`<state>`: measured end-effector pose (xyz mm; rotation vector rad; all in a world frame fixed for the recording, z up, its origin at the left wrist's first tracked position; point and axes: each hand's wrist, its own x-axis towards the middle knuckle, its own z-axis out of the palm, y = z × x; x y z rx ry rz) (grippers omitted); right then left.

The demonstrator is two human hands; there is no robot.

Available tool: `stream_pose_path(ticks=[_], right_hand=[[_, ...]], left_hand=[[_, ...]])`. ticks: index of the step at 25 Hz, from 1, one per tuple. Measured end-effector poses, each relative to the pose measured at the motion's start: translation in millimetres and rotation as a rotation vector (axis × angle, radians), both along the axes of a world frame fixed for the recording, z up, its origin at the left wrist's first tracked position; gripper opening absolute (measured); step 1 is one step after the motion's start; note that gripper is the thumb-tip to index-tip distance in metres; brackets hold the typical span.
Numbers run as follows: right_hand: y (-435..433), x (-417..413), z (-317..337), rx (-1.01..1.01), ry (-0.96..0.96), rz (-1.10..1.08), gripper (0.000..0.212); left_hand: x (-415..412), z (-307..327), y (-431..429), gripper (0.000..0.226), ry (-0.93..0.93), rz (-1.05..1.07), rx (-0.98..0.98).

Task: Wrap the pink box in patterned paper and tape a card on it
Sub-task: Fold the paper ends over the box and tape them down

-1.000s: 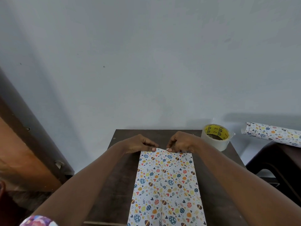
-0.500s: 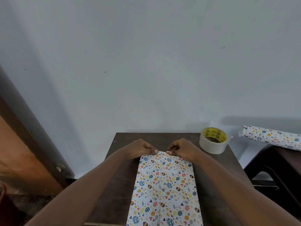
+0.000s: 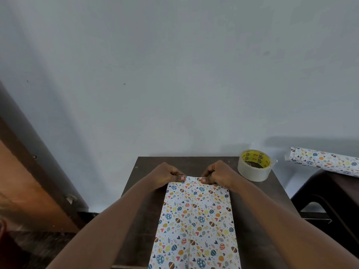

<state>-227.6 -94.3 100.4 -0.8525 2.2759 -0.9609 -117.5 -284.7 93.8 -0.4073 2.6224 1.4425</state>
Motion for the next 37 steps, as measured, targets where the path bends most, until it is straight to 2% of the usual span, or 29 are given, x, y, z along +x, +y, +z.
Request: stream_pose_path(ticks=[4, 6, 9, 12, 16, 25, 29, 37], right_hand=[[3.7, 4.8, 4.1, 0.101, 0.196, 0.083, 0.025], [8.0, 9.1, 3.0, 0.113, 0.236, 0.13, 0.031], [13.7, 16.4, -4.9, 0.018, 0.221, 0.079, 0.032], [14.8, 22.8, -15.1, -0.119, 0.259, -0.052, 0.027], [15.6, 24.4, -18.8, -0.218, 0.307, -0.032, 0.019], [14.1, 27.7, -16.5, -0.192, 0.511, 0.118, 0.019], [12.1, 28.1, -16.1, -0.19, 0.482, 0.077, 0.016], [12.4, 29.4, -14.1, -0.203, 0.38, 0.052, 0.016]], left_hand=[[5.7, -1.9, 8.5, 0.026, 0.013, 0.022, -0.075], [12.1, -7.3, 15.9, 0.028, 0.11, 0.012, -0.163], [20.0, -16.6, 24.4, 0.028, 0.337, -0.015, -0.307], [22.0, -20.4, 26.8, 0.024, 0.419, 0.056, -0.254], [21.4, -22.0, 28.0, 0.021, 0.454, 0.078, -0.216], [22.4, -23.5, 32.1, 0.015, 0.45, 0.133, -0.197], [20.9, -23.8, 30.9, 0.013, 0.418, 0.158, -0.152], [21.2, -22.5, 30.1, 0.011, 0.435, 0.139, -0.253]])
